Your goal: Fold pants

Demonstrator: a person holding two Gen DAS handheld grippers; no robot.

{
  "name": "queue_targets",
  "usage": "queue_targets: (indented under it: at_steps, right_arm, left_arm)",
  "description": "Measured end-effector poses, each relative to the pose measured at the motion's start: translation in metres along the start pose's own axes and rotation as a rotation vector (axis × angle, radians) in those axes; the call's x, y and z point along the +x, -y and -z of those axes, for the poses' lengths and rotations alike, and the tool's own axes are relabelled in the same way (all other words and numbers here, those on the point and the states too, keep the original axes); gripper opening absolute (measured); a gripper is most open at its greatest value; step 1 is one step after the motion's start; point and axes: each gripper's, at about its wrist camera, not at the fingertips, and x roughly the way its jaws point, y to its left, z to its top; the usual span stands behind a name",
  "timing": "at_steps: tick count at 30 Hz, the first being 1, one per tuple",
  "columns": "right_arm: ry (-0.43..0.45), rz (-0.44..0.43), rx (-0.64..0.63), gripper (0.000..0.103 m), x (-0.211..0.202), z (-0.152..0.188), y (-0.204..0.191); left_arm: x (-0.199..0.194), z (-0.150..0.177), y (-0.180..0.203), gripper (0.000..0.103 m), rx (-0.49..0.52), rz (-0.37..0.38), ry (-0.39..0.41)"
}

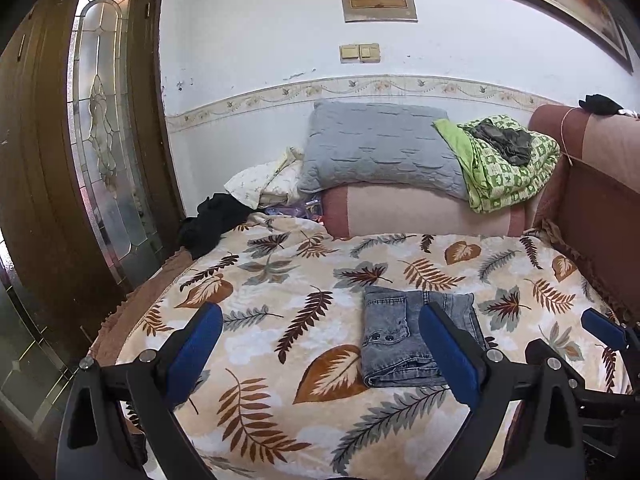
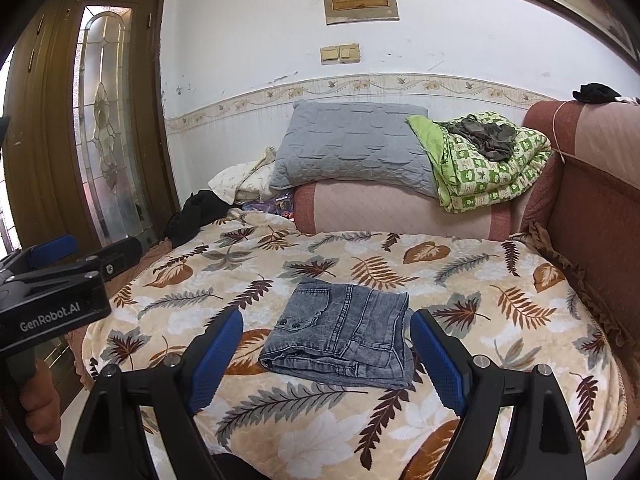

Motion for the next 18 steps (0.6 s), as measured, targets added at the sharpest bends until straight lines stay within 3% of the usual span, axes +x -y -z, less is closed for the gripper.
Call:
queue_targets:
  at_steps: [18]
  right_arm:
    - [0.001,0.001,-0.003,0.088,0.0003,0.0007,0.0005]
  left_arm:
    - [-0.0094,0.0007,0.0019,0.099,0.007,0.040,0.029]
